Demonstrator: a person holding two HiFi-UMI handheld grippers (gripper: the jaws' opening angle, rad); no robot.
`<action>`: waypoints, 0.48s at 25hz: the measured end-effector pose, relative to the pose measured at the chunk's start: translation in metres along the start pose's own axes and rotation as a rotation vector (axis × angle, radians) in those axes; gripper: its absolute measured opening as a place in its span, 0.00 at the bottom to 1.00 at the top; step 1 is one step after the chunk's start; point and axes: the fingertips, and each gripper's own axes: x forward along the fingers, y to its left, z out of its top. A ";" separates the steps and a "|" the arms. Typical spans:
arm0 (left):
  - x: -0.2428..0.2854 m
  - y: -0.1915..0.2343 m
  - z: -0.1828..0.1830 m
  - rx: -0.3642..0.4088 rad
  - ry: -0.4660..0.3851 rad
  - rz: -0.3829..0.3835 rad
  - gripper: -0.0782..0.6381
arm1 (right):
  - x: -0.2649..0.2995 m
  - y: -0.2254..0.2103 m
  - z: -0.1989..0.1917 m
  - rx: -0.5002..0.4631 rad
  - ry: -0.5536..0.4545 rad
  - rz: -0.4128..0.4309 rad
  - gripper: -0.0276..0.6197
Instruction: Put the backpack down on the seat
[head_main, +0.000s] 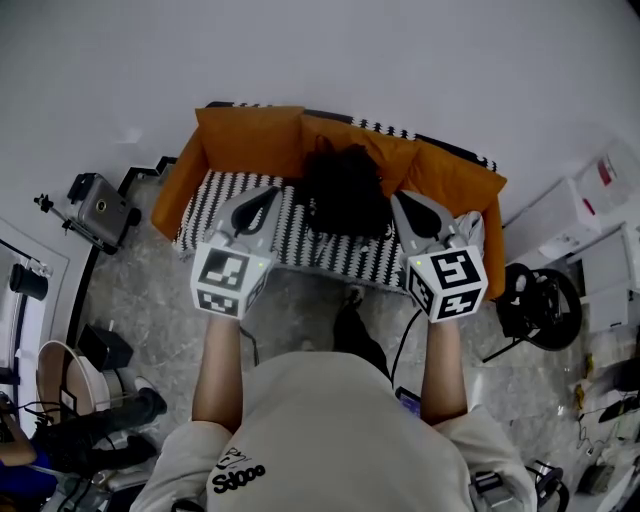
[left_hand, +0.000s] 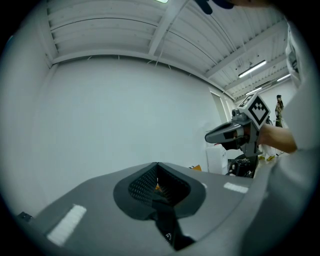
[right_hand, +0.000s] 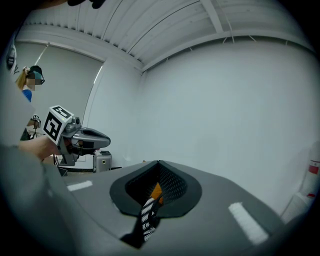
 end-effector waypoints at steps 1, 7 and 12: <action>0.000 0.000 -0.001 -0.001 0.004 0.000 0.12 | 0.000 0.000 -0.001 0.000 0.002 0.000 0.05; 0.001 -0.002 -0.007 -0.006 0.020 -0.001 0.12 | 0.001 -0.002 -0.007 0.002 0.013 -0.001 0.05; 0.000 0.005 -0.010 -0.012 0.023 0.006 0.12 | 0.006 0.001 -0.008 -0.002 0.023 0.005 0.05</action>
